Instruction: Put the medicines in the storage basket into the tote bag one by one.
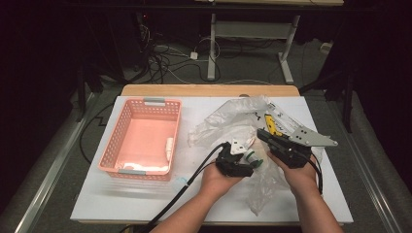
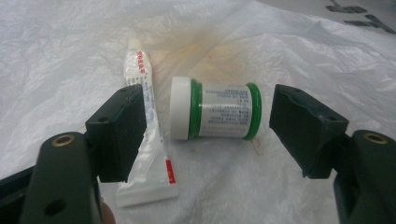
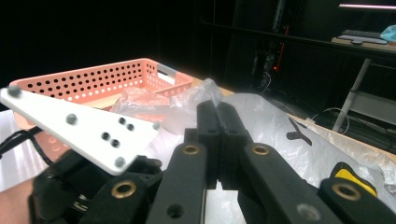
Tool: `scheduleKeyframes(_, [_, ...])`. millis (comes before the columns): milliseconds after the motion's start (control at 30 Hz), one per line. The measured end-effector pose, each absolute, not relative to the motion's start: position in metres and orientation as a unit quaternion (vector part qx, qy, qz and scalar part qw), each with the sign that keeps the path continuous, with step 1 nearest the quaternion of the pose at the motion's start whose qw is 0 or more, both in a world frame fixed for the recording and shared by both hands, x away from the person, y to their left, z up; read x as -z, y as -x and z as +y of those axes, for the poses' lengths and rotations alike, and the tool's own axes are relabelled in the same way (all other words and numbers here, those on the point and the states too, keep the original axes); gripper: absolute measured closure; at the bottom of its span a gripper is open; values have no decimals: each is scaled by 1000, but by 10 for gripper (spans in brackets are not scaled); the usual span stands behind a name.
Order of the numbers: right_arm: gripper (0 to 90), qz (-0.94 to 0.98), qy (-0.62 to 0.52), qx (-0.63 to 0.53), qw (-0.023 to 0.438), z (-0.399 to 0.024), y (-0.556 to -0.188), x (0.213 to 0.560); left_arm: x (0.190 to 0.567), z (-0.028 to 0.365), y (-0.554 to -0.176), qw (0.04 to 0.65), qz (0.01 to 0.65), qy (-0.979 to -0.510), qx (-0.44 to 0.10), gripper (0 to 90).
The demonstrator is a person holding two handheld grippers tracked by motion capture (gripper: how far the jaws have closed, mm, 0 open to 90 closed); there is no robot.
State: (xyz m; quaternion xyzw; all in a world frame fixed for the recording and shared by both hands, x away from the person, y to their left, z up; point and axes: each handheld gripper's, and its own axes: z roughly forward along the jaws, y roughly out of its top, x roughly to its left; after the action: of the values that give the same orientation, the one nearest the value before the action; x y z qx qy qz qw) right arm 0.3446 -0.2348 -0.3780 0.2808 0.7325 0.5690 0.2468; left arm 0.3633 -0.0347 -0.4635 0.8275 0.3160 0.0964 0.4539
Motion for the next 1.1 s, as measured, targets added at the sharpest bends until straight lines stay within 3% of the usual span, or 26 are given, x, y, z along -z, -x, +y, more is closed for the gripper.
scheduleKeyframes(833, [900,735,-279,-566,247,-233,-344,378,462,24,-326,461,318,-824,-84,261])
scheduleKeyframes(1100, [900,735,-281,-565,247,-233,-344,379,454,47,-315,453,321,-827,-89,148])
